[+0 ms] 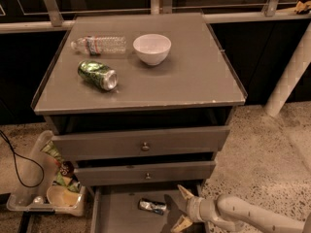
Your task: Pick redbull can from bottom drawer and place on counter
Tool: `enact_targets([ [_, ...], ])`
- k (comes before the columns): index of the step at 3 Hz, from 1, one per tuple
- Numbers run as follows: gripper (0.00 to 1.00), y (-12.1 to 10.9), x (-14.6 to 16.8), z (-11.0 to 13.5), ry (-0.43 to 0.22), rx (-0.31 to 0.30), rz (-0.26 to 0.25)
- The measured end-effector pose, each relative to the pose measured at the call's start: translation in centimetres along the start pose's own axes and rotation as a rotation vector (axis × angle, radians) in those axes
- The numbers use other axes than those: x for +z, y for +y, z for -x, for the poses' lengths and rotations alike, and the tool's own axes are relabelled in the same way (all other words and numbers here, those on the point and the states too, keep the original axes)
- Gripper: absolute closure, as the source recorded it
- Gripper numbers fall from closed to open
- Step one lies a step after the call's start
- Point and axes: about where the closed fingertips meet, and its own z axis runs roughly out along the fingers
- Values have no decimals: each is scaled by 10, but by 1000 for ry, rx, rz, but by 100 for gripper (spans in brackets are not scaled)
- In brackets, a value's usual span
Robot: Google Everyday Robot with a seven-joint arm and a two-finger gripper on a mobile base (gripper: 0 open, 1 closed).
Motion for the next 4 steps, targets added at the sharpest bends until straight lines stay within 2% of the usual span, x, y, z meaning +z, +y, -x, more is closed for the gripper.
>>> enact_targets([
  [1,0,6,2,6,0,-31,-12],
  [2,0,14,28,-5,17,-73,-10],
  [3,0,20,64,-29,53,-83,9],
  [4,0,7,121,-56,98,-92,61],
])
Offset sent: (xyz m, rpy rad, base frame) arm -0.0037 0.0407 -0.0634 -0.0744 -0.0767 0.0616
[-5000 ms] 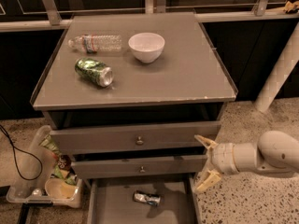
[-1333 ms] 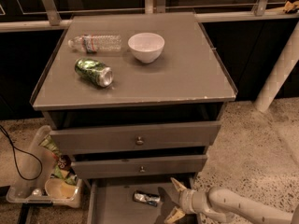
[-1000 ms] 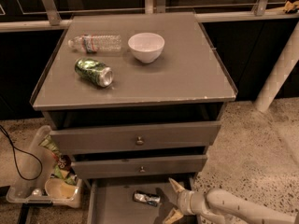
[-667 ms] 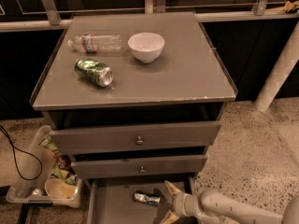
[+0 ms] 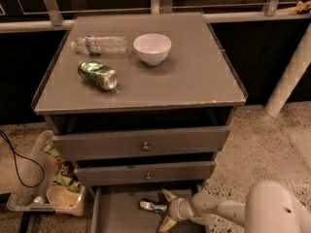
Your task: Pick redbull can from bottom drawer and place on counter
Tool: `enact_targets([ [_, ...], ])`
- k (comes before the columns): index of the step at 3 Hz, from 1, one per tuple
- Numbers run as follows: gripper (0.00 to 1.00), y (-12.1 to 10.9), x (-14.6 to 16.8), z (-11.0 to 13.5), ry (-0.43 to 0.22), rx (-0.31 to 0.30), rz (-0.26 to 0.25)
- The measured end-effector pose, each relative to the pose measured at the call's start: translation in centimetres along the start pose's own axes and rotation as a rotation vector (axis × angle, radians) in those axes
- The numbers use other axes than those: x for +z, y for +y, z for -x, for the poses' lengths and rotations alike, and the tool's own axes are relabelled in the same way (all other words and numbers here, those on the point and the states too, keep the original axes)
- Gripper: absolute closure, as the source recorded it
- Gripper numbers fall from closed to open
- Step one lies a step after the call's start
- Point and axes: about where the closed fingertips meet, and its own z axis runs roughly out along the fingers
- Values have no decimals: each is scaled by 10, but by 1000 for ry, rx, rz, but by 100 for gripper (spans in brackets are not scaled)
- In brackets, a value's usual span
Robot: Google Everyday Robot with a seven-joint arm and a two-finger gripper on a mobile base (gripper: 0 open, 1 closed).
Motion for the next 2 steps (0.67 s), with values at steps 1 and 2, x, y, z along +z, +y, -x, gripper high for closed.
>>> enact_targets([
  [1,2,-6,3,1,3,-7,-2],
  [2,18,-6,3,1,3,-7,-2],
])
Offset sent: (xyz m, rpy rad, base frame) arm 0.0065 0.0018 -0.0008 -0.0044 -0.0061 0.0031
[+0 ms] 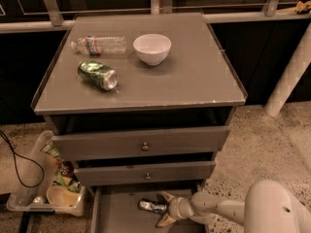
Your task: Pick redbull can from bottom drawer and place on counter
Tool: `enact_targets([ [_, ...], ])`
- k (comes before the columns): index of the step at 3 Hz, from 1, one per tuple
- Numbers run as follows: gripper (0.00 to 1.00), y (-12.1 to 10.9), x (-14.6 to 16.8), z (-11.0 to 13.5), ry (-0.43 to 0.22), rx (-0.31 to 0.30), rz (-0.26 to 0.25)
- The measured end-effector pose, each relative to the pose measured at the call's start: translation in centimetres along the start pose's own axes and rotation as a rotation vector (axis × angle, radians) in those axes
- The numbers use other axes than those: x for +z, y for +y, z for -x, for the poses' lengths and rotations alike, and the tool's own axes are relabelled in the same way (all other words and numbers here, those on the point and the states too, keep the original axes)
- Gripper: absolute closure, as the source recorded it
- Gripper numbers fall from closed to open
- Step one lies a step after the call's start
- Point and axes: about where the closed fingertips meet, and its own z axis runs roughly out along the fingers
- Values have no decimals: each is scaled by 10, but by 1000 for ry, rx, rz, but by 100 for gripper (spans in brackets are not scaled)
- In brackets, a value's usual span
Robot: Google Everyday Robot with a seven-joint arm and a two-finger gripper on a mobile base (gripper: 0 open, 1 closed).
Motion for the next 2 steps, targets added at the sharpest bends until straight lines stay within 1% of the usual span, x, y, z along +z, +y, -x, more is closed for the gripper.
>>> enact_targets([
  [2,64,0,0,0,0,0,0],
])
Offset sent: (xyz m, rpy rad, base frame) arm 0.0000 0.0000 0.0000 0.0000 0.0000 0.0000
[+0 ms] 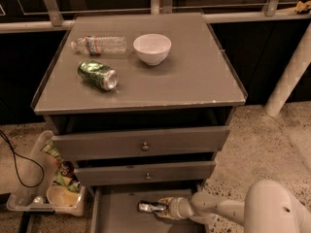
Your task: Pick redbull can from bottom drawer and place on counter
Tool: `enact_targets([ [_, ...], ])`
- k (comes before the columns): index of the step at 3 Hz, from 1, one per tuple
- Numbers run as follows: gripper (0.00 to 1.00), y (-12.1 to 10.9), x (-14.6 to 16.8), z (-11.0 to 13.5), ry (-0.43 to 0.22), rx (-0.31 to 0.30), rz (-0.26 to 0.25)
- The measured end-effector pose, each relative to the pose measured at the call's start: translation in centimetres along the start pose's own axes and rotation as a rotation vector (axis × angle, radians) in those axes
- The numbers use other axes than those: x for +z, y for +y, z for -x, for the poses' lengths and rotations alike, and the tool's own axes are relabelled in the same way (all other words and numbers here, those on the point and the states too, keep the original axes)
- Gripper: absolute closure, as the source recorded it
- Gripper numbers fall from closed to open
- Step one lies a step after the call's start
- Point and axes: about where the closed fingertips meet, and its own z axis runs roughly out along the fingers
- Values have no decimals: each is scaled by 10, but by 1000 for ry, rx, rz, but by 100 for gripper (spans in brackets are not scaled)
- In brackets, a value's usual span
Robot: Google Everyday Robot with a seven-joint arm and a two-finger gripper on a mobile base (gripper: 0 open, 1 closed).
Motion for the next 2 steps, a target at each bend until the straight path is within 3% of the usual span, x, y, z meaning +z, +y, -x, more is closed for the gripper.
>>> enact_targets([
  [1,87,0,0,0,0,0,0],
  [2,100,0,0,0,0,0,0],
])
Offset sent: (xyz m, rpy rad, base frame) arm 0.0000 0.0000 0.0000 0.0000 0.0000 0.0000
